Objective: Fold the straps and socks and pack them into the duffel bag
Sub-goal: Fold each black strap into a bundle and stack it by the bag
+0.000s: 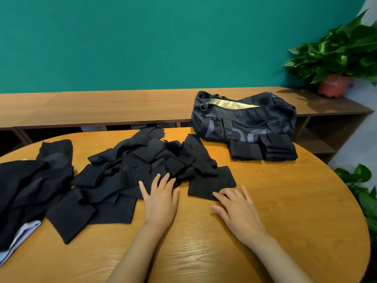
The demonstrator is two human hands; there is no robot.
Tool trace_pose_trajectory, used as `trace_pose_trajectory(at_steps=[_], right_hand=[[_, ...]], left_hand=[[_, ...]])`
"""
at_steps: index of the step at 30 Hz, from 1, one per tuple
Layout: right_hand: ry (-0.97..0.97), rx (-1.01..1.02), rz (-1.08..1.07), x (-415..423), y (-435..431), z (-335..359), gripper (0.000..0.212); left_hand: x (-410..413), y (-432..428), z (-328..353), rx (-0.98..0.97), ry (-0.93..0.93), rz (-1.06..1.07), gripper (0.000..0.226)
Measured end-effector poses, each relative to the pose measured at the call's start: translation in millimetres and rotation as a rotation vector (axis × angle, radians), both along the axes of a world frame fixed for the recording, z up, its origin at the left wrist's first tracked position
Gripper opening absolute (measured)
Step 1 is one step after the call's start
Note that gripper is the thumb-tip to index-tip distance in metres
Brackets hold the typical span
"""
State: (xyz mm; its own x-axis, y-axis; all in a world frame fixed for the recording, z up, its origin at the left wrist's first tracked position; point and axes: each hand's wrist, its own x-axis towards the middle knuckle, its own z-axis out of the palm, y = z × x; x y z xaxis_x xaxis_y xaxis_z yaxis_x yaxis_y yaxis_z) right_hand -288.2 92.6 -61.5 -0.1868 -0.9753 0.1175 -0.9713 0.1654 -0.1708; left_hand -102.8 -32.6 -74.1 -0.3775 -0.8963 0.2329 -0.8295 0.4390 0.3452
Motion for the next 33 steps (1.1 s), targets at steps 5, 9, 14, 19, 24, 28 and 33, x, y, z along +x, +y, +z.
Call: trace_pose_trajectory(at_steps=[5,9,14,19,24,28,33], right_hand=[[-0.057,-0.043,-0.005,-4.5,4.2,6.2,0.043],[-0.080,-0.244,-0.059,-2.8,-17.0,2.0,0.028],[-0.056,-0.084,-0.267,-6.8,-52.2,11.6,0.068],[-0.050,0.038,-0.265,-17.0,-74.5,17.5,0.081],[-0.281,-0.077,-0.231,-16.8,-84.7,31.1,0.028],[-0.817,-0.065,-0.169,-18.2,-75.9,44.9,0.017],[-1.083,0.062,-0.140,-30.9,-34.4,58.5,0.018]], left_hand=[[-2.7,-0.3,7.8,-0.049,0.049,0.026,0.028],[-16.0,-8.4,21.2,-0.236,0.137,-0.025,0.022],[-38.0,-24.7,34.1,-0.151,-0.124,-0.294,0.049],[-28.5,-58.5,31.9,-0.117,0.111,-0.059,0.030],[-30.7,-60.5,29.1,-0.103,0.113,-0.030,0.032],[-29.8,-59.9,17.1,-0.176,0.051,-0.099,0.024],[-24.0,-67.4,12.0,-0.149,0.025,0.011,0.033]])
